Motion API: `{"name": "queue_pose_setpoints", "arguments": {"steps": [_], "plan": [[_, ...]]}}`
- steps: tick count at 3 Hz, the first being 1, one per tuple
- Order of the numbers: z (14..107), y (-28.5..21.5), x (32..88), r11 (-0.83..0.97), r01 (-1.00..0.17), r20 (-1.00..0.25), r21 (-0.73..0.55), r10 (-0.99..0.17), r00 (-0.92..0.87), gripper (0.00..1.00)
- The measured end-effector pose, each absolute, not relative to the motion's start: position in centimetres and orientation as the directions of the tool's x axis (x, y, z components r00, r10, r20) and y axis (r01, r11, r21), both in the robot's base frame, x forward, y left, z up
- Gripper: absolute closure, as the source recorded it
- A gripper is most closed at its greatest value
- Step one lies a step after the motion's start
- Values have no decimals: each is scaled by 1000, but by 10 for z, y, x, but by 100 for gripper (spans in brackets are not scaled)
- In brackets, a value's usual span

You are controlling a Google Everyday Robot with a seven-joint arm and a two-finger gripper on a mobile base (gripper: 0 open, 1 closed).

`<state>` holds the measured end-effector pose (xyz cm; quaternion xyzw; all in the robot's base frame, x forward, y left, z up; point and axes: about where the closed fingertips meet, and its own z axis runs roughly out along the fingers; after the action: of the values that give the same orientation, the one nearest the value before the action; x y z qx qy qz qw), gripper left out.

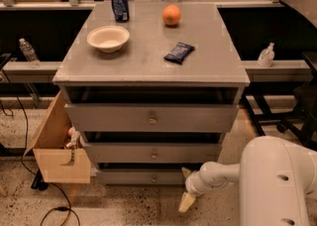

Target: Open bottom drawer

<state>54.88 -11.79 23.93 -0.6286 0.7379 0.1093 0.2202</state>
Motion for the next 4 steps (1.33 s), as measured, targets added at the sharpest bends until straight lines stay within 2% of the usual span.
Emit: {"name": "queue_pose_setpoints", "arguments": {"steps": [3,4], "plan": [[212,-103,599,120,-974,-409,-194,-912,-31,0],[197,-102,609,121,-979,-415,-167,-909,-42,17]]}}
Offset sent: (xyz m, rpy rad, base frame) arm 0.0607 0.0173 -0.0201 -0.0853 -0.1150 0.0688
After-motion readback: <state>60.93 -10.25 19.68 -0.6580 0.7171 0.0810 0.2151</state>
